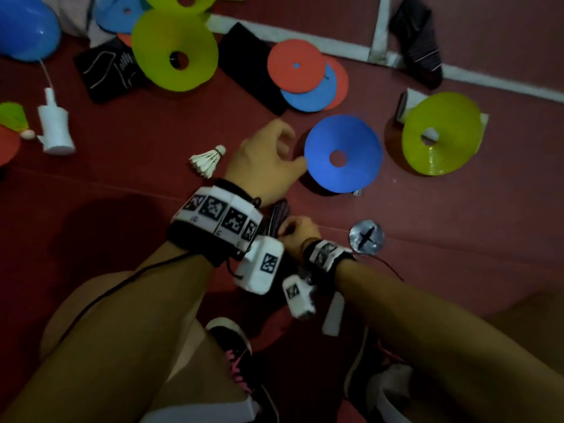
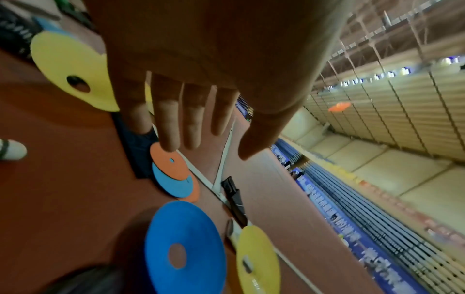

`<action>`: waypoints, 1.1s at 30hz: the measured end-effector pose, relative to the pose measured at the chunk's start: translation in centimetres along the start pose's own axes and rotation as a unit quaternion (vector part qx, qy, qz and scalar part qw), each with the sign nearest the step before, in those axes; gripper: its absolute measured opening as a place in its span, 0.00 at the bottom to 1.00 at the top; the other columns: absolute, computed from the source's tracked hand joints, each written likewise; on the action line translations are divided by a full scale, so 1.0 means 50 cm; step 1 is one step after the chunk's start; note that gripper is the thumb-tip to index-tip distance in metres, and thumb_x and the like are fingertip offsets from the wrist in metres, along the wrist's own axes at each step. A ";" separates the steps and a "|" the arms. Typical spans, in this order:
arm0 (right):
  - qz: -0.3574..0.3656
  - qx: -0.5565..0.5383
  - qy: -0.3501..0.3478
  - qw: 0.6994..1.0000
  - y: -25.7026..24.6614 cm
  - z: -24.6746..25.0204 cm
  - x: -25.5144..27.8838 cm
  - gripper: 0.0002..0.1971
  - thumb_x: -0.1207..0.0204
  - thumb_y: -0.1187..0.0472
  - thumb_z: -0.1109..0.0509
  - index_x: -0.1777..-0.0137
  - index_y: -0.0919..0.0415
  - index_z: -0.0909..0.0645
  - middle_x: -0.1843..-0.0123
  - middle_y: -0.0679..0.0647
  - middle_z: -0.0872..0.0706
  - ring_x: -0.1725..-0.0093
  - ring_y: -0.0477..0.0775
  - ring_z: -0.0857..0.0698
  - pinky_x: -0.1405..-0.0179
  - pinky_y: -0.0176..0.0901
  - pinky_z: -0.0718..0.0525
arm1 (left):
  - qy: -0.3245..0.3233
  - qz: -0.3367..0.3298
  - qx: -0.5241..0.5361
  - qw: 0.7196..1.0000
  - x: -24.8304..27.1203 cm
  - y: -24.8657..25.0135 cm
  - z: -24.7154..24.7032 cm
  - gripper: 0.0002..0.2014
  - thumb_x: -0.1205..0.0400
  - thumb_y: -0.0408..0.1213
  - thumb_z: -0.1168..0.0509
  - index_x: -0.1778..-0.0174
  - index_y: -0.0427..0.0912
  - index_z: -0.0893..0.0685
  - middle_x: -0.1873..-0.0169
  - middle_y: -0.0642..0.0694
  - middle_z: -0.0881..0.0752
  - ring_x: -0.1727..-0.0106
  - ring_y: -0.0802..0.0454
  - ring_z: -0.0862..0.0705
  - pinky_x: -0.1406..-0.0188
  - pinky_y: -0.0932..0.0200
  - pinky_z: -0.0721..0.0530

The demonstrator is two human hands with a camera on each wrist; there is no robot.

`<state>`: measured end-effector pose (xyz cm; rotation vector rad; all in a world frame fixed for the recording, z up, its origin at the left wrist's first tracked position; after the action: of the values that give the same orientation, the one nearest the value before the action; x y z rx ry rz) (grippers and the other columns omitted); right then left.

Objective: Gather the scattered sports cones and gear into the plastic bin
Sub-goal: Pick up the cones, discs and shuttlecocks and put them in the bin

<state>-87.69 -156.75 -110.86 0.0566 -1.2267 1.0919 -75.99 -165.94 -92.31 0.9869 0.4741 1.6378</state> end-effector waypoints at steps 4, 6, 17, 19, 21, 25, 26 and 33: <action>0.046 -0.250 0.075 0.964 -0.090 0.155 -0.015 0.12 0.34 0.69 0.27 0.75 0.58 0.24 0.73 0.58 0.21 0.72 0.52 0.21 0.66 0.46 0.17 | -0.098 0.017 -0.096 0.990 0.005 -0.044 -0.015 0.48 0.36 0.52 0.21 0.21 0.63 0.38 0.27 0.41 0.27 0.28 0.42 0.25 0.31 0.47 0.23; 0.071 -0.338 0.019 0.938 -0.144 0.187 -0.006 0.10 0.35 0.69 0.24 0.70 0.62 0.24 0.70 0.61 0.23 0.71 0.53 0.21 0.65 0.42 0.20 | -0.138 0.025 -0.117 0.983 0.001 -0.058 -0.025 0.59 0.40 0.50 0.19 0.19 0.70 0.50 0.19 0.43 0.40 0.21 0.41 0.34 0.26 0.43 0.27; -0.129 -0.070 0.281 0.948 0.090 0.299 -0.018 0.29 0.24 0.46 0.31 0.27 0.60 0.31 0.28 0.64 0.28 0.31 0.68 0.25 0.37 0.56 0.25 | 0.006 -0.051 -0.081 0.995 -0.016 -0.017 -0.003 0.09 0.31 0.35 0.27 0.57 0.44 0.19 0.62 0.46 0.15 0.58 0.43 0.17 0.59 0.48 0.17; -0.242 -0.008 0.214 0.946 0.198 0.274 -0.024 0.44 0.27 0.39 0.32 0.16 0.52 0.46 0.15 0.63 0.49 0.18 0.71 0.43 0.22 0.67 0.39 | 0.015 -0.049 -0.088 0.995 -0.021 -0.024 -0.003 0.08 0.30 0.37 0.28 0.59 0.43 0.20 0.64 0.46 0.16 0.59 0.43 0.18 0.61 0.48 0.18; -0.276 0.034 0.141 0.950 0.261 0.247 -0.021 0.50 0.32 0.37 0.28 0.15 0.44 0.53 0.14 0.59 0.58 0.17 0.73 0.47 0.22 0.70 0.40 | 0.020 -0.053 -0.108 0.993 -0.021 -0.027 -0.006 0.07 0.31 0.39 0.28 0.64 0.45 0.21 0.65 0.45 0.17 0.59 0.41 0.19 0.60 0.47 0.19; -0.235 0.132 0.145 0.952 0.275 0.216 -0.022 0.36 0.26 0.51 0.25 0.22 0.49 0.40 0.21 0.62 0.41 0.25 0.73 0.36 0.30 0.64 0.29 | 0.031 -0.040 -0.100 0.994 -0.026 -0.038 -0.007 0.17 0.33 0.40 0.27 0.78 0.51 0.31 0.66 0.41 0.21 0.64 0.43 0.22 0.67 0.58 0.30; -0.232 0.133 0.158 0.950 0.270 0.217 -0.020 0.37 0.28 0.52 0.23 0.24 0.52 0.39 0.24 0.62 0.37 0.27 0.72 0.33 0.32 0.63 0.26 | 0.030 -0.034 -0.098 0.994 -0.026 -0.036 -0.006 0.19 0.32 0.39 0.26 0.79 0.51 0.32 0.67 0.42 0.22 0.65 0.45 0.23 0.68 0.60 0.33; -0.050 0.081 0.029 0.995 0.121 0.132 -0.034 0.35 0.40 0.41 0.17 0.37 0.59 0.20 0.42 0.54 0.13 0.43 0.58 0.15 0.47 0.48 0.15 | 0.005 -0.005 -0.130 0.991 -0.026 -0.031 -0.013 0.12 0.31 0.40 0.27 0.73 0.50 0.25 0.70 0.50 0.18 0.63 0.45 0.17 0.65 0.55 0.20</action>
<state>-96.48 -158.38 -112.50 0.2068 -1.0694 1.0962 -75.52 -166.57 -94.27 0.7807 0.2628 1.6488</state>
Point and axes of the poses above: each hand's wrist, its own x-axis away from the middle knuckle, its own z-axis out of the back of the hand, y = z × x, the point moved 7 cm from there along -x, towards the middle knuckle
